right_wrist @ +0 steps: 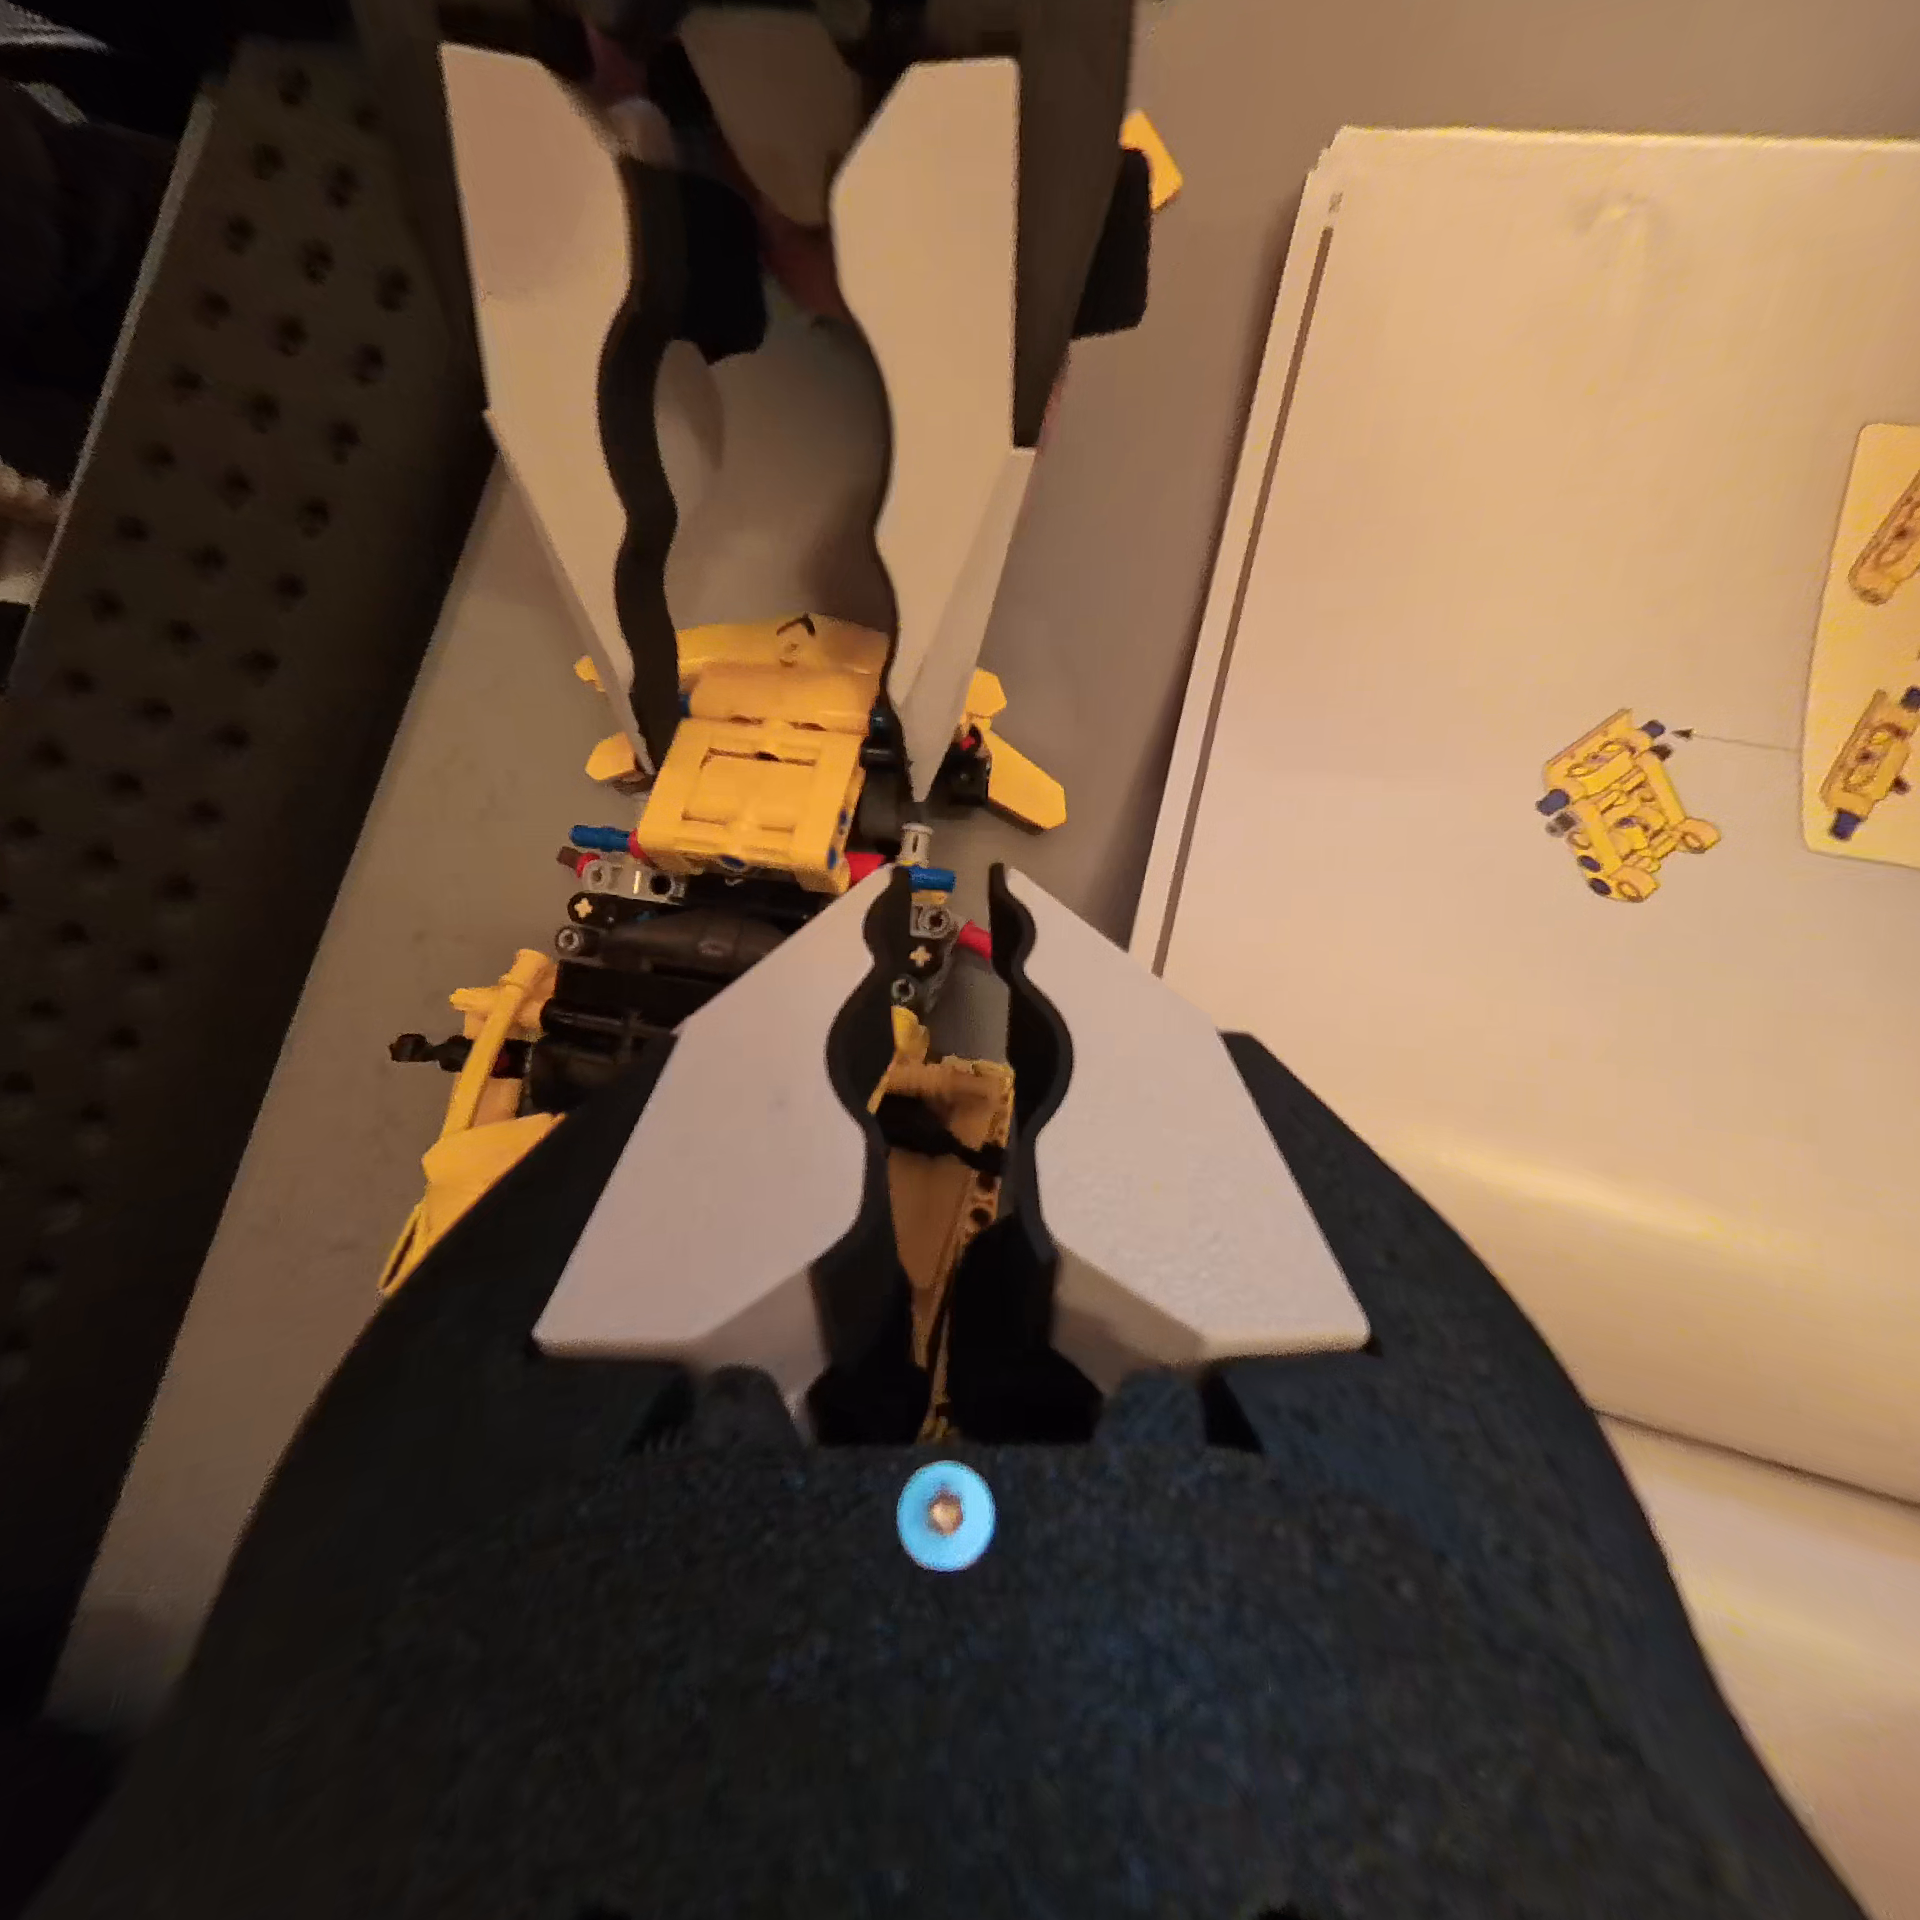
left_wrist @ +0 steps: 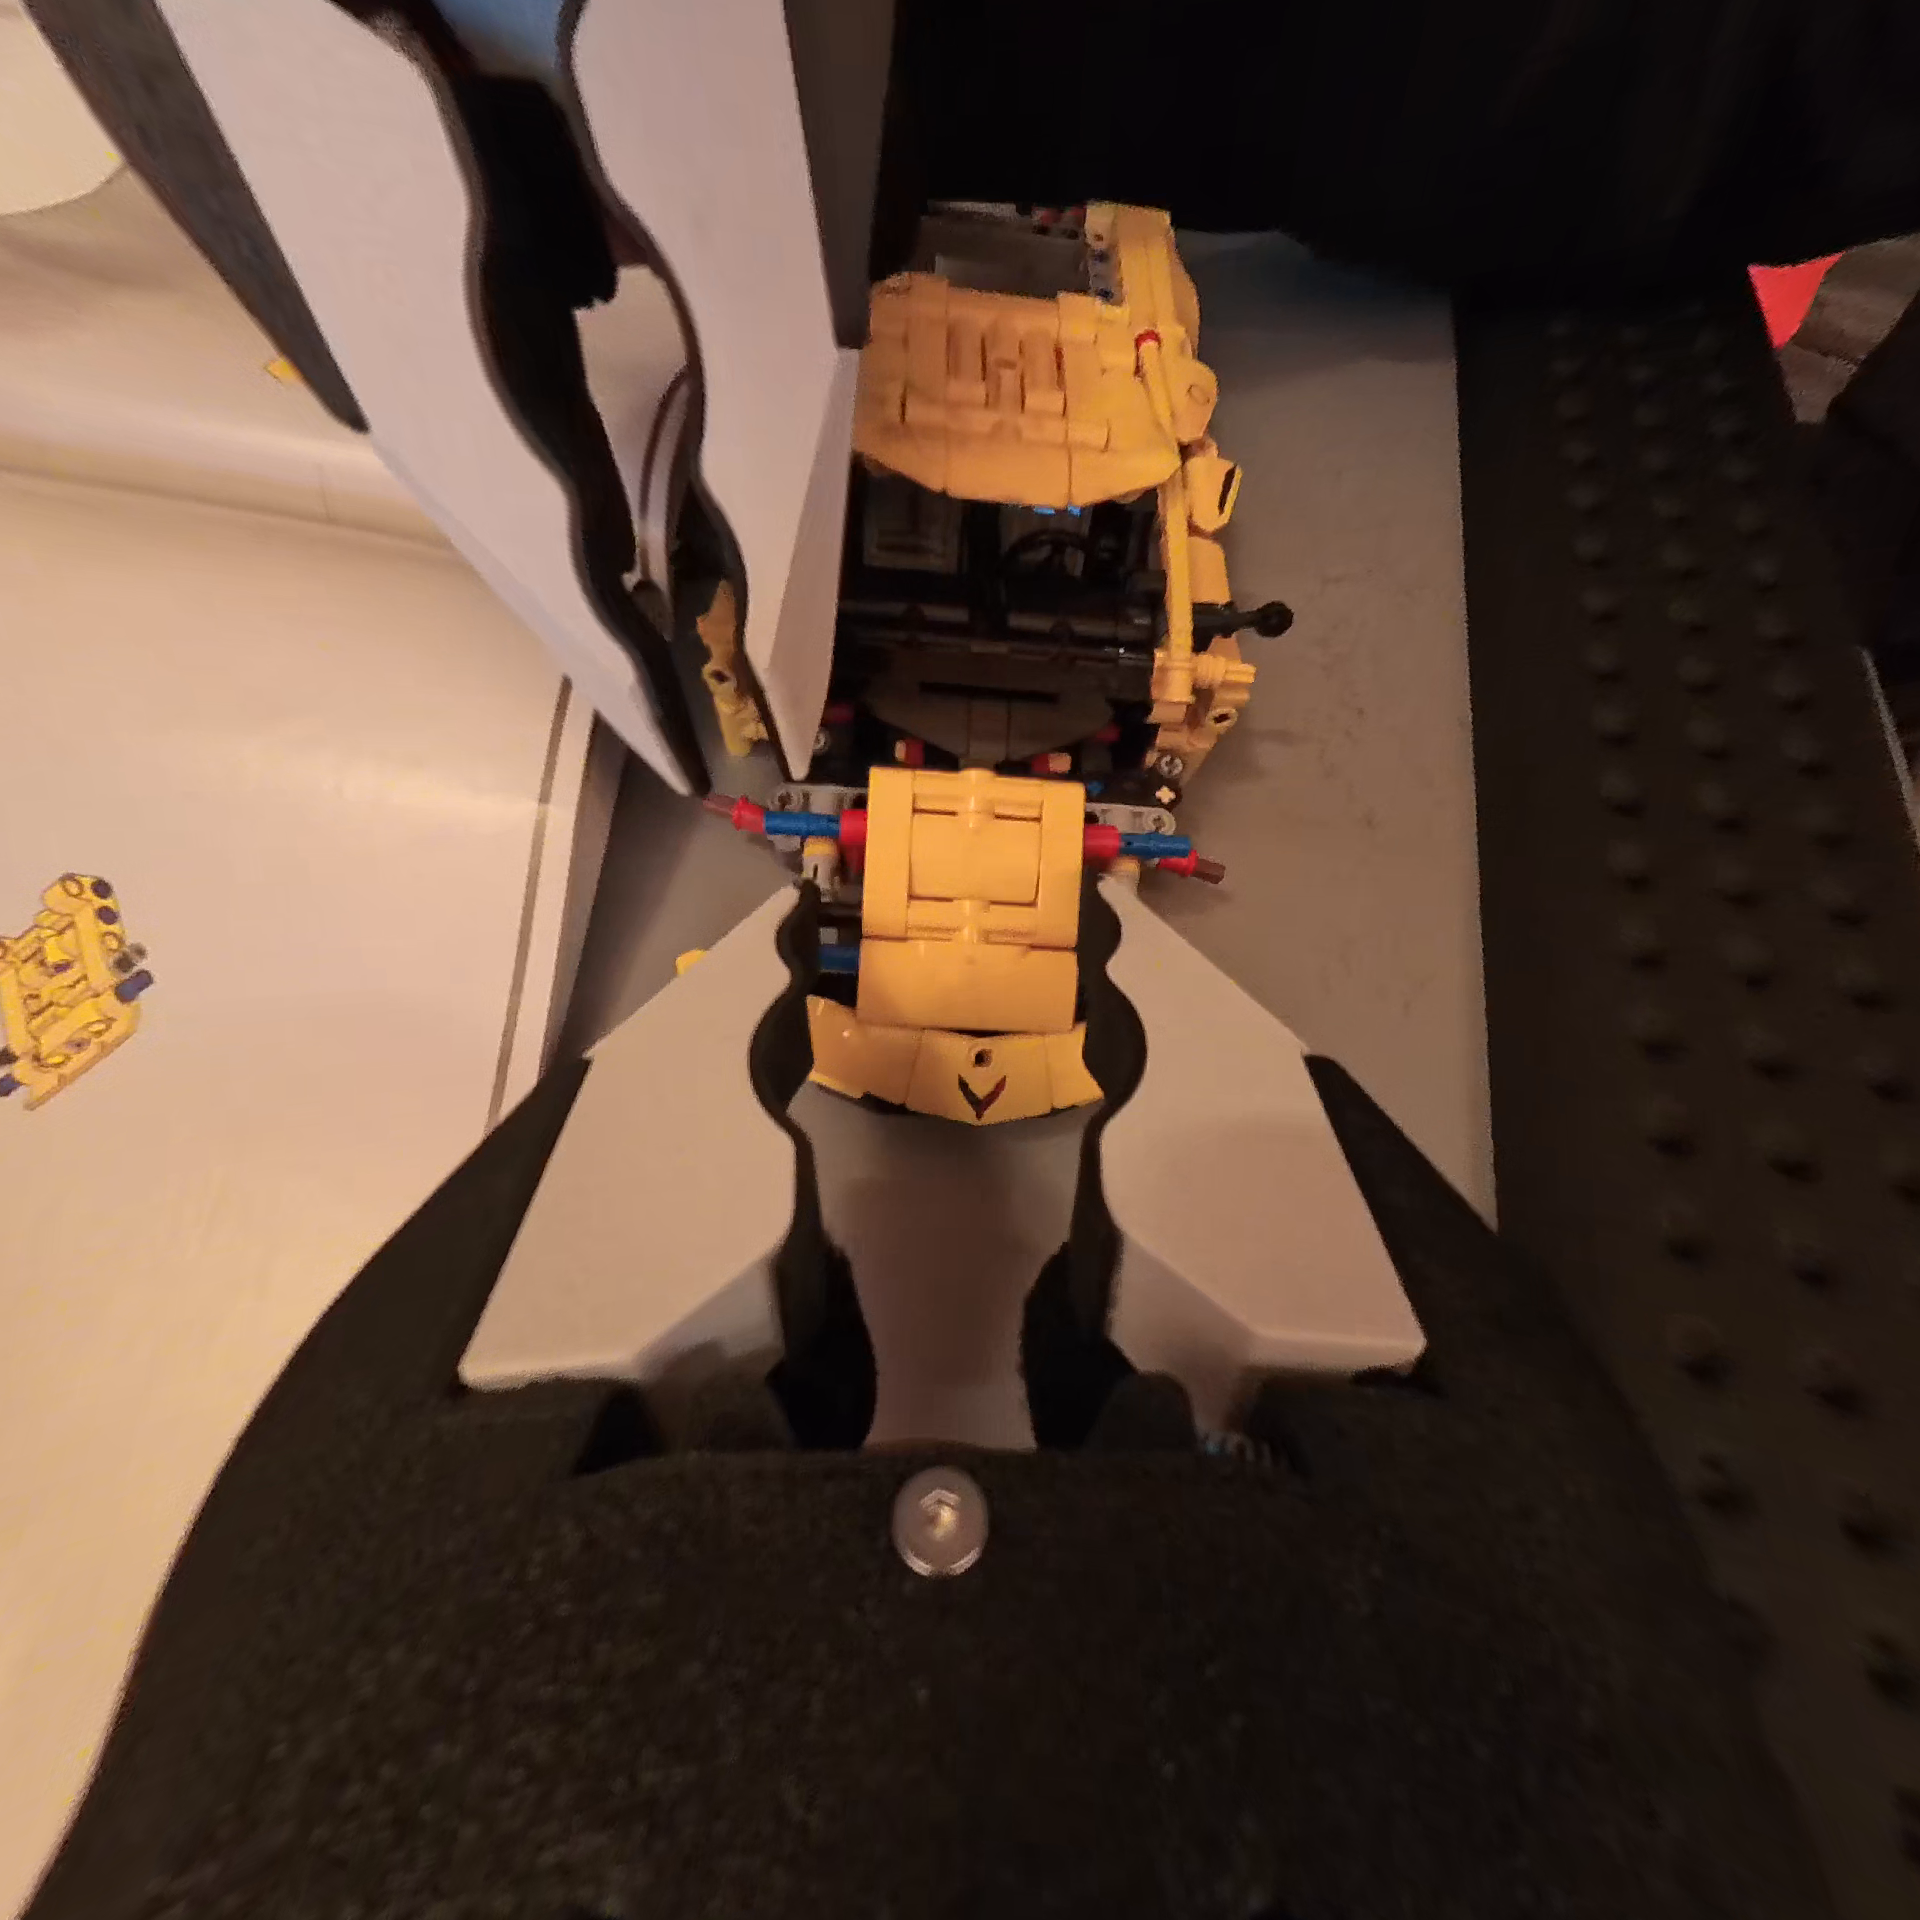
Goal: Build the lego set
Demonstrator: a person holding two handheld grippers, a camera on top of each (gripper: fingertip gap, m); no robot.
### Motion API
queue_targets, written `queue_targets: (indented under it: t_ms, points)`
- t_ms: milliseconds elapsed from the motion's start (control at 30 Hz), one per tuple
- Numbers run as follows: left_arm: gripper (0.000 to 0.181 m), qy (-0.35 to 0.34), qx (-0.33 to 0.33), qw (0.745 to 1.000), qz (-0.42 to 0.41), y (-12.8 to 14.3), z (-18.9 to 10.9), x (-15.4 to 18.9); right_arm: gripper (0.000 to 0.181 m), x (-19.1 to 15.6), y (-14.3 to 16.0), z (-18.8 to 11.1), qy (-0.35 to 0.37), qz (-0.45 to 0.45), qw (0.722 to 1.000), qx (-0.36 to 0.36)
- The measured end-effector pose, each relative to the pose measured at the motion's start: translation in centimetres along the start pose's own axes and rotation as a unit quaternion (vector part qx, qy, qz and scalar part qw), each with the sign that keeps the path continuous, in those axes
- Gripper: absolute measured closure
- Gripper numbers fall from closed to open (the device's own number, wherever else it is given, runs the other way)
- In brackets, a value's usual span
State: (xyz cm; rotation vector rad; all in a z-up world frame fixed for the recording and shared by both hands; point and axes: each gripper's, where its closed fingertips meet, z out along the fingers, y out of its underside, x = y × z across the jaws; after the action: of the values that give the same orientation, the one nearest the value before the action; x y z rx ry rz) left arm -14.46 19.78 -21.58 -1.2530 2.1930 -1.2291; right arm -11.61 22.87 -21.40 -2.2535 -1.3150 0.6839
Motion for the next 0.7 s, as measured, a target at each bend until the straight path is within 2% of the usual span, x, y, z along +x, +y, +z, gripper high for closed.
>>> queue_targets:
  t_ms: [300,367,433,533,700]
  points:
    - [0.132,-0.013,-0.031,0.999,0.004,0.4,-0.5,0.1,0.155,-0.3,0.1,-0.9,0.035,0.000,0.999,-0.004]
    - [0.132,-0.014,-0.038,0.999,0.000,0.4,-0.5,0.1,0.141,-1.7,-0.2,-0.9,0.010,0.003,1.000,0.009]
    - [0.132,-0.020,-0.046,0.999,0.004,0.4,-0.4,0.1,0.135,-2.3,-0.3,-0.6,0.009,-0.010,1.000,0.009]
    - [0.132,-0.029,-0.054,0.998,0.007,0.3,-0.3,0.1,0.101,-2.4,0.2,0.1,0.027,-0.025,0.999,-0.023]
    - [0.132,-0.034,-0.068,0.997,0.022,0.4,0.1,0.3,0.072,-3.2,0.0,0.8,0.063,-0.042,0.996,-0.046]
